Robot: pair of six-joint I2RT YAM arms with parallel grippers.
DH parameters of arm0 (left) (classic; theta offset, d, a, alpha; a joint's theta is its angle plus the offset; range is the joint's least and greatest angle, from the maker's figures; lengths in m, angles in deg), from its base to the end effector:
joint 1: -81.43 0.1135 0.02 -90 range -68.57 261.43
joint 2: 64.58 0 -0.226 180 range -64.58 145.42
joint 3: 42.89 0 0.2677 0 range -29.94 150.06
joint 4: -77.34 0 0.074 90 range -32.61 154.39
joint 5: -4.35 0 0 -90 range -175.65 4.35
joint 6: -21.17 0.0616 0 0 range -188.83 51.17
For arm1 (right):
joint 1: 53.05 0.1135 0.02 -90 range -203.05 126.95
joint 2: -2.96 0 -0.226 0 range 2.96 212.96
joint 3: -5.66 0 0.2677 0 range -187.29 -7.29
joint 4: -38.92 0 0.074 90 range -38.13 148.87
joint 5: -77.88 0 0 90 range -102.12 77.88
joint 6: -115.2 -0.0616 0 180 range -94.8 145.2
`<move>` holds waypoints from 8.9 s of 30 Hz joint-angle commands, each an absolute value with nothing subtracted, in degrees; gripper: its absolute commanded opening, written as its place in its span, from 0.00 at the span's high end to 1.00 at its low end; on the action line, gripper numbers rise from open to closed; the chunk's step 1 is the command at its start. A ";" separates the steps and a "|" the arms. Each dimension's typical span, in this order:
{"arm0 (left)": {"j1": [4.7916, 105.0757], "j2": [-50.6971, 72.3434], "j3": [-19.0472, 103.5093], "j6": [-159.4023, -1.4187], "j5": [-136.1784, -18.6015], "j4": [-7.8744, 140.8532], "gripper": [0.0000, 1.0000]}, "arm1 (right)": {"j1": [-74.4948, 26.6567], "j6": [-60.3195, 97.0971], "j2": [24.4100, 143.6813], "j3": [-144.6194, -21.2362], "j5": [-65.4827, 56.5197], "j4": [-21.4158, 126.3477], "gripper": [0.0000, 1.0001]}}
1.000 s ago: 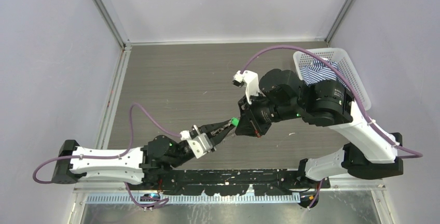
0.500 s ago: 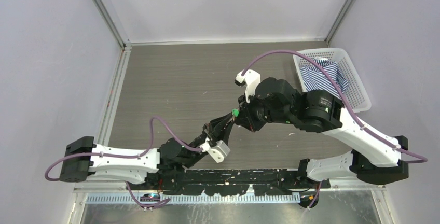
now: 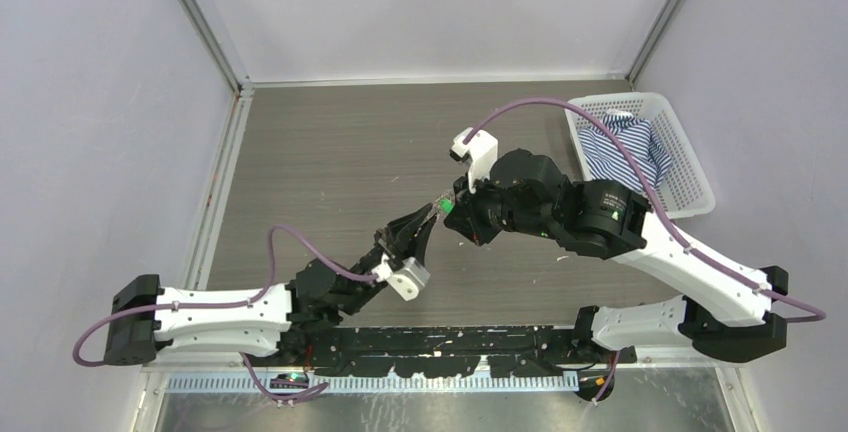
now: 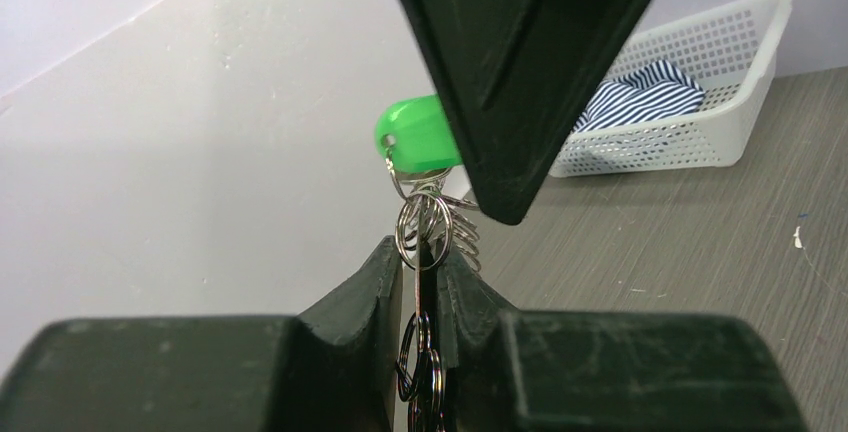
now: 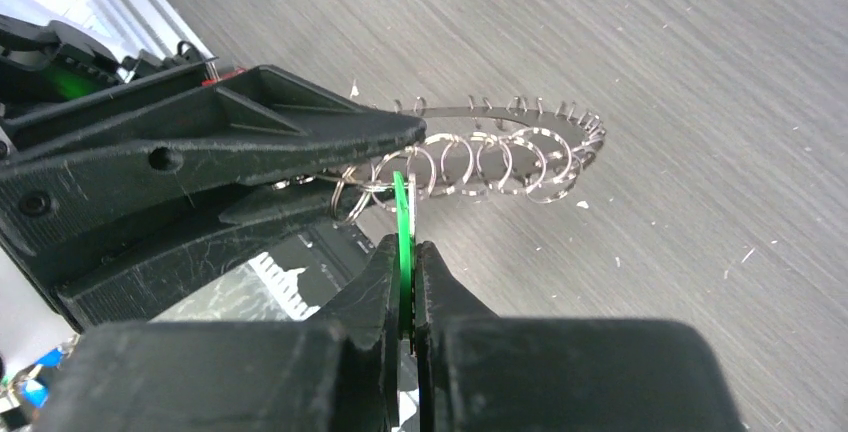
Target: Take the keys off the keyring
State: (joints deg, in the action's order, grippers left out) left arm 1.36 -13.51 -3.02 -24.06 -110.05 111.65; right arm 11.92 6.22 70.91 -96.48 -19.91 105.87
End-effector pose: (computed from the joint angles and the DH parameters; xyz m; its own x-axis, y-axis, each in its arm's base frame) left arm 0.0699 -0.2520 0.2884 0.6337 0.0997 -0.7672 0.5427 0.6495 0.5326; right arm 0.1219 0.2412 0.4003 -0.4928 -0.2937 -0.8191 -0.7289 0.6535 0.2041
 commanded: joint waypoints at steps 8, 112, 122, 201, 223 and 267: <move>10.78 -10.08 1.19 -37.43 -110.93 106.59 1.00 | 10.39 12.17 60.96 -93.37 -22.69 90.68 0.99; 13.33 -22.87 3.46 -41.56 -92.69 95.15 1.00 | 8.20 19.33 69.57 -104.63 -20.93 107.59 0.99; 14.57 -22.15 4.71 -44.78 -97.97 89.61 1.00 | 8.31 20.70 67.27 -105.05 -23.94 105.81 0.99; 16.88 -19.32 11.80 -40.02 -87.12 91.54 0.99 | 14.99 16.40 62.86 -89.83 -29.42 85.50 0.99; 16.66 -18.44 12.18 -37.38 -88.06 90.94 1.00 | 15.06 19.32 68.36 -103.63 -9.41 100.62 0.99; 15.93 -22.53 4.27 -37.48 -85.24 98.23 1.00 | 15.02 18.57 74.15 -114.61 -14.26 107.64 0.99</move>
State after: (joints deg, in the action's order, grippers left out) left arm 16.14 -22.50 4.58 -36.91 -84.09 93.88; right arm 15.07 18.96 75.10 -111.30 -16.81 110.81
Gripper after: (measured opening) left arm 0.160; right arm 0.078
